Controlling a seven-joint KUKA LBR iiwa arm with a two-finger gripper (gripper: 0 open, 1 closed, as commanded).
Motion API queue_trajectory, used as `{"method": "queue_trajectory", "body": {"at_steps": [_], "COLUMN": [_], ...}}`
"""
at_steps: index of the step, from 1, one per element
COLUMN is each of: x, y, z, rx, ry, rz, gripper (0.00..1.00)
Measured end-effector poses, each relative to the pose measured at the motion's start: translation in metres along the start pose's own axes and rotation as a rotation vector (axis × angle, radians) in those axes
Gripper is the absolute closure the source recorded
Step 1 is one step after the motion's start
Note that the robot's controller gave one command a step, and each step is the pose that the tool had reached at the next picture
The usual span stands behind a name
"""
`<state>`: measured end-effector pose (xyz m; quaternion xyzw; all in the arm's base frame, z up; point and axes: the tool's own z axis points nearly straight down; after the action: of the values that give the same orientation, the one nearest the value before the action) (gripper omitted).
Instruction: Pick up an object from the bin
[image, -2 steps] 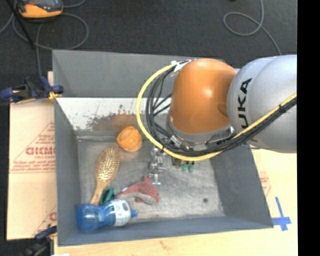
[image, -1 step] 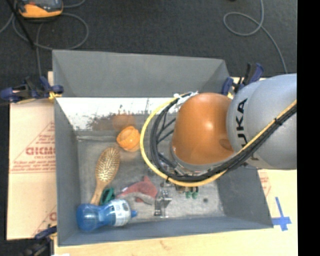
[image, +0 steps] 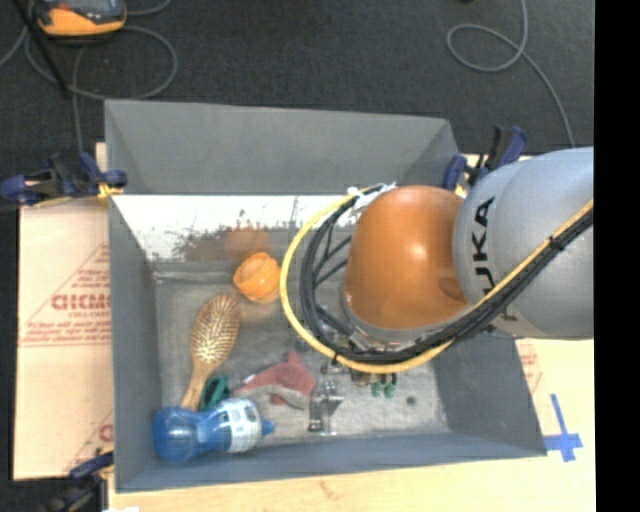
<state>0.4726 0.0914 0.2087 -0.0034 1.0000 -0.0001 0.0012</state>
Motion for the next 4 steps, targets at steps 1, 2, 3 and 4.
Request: {"method": "queue_trajectory", "body": {"at_steps": [1,2,3,4], "x": [-0.013,-0.013,-0.015,-0.015], "y": [0.007,0.007,0.007,0.007], "z": [0.135,0.135,0.069,0.069], "rx": [-0.003,-0.003,-0.002,-0.002], "ry": [-0.005,-0.004,0.000,0.000], "rz": [-0.156,-0.155,-0.108,-0.108], "gripper": [1.00,1.00,0.00,0.00]}}
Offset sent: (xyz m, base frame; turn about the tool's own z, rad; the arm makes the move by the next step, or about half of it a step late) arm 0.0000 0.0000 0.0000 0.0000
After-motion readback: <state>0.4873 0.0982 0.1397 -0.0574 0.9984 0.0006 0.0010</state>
